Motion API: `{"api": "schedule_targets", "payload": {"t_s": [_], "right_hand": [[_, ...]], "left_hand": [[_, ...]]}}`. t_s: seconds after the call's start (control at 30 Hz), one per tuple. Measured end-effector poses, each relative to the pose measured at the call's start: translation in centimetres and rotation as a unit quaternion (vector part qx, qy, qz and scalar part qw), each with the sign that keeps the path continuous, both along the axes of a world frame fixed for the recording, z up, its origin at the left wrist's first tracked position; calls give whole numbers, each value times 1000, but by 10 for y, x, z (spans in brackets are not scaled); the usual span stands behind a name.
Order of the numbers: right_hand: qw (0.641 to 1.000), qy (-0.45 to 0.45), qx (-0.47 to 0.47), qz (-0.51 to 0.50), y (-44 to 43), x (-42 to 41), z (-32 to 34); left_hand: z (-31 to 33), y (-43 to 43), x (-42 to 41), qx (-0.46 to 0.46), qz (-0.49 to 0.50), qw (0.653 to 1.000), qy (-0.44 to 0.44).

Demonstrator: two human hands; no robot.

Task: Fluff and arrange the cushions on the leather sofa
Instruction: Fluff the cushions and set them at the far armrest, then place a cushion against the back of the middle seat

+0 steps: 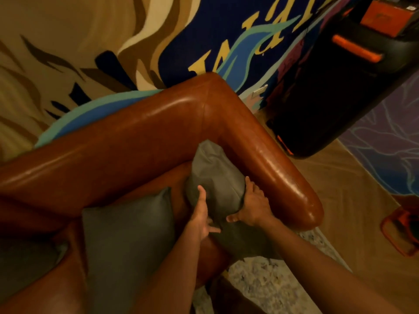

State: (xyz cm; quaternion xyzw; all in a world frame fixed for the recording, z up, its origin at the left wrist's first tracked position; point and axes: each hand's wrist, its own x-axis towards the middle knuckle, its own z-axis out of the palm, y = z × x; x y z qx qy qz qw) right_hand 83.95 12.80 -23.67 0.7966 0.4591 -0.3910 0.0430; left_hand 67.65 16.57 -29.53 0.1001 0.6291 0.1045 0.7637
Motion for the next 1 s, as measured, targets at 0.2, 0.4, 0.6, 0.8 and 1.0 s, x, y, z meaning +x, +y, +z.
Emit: {"api": "schedule_targets", "payload": {"t_s": [0.2, 0.4, 0.6, 0.8, 1.0], "right_hand": [[985, -90, 99, 106, 21, -45, 20], [936, -115, 190, 272, 11, -109, 29], [960, 1, 6, 279, -10, -174, 1], [980, 96, -118, 129, -31, -227, -52], [960, 205, -138, -129, -28, -274, -114]], "left_hand": [[1, -11, -77, 55, 37, 996, 57], [-14, -57, -189, 66, 63, 988, 124], [-42, -122, -303, 47, 57, 972, 224], [-21, -130, -375, 146, -27, 948, 283], [-121, -127, -473, 106, -47, 955, 274]]}}
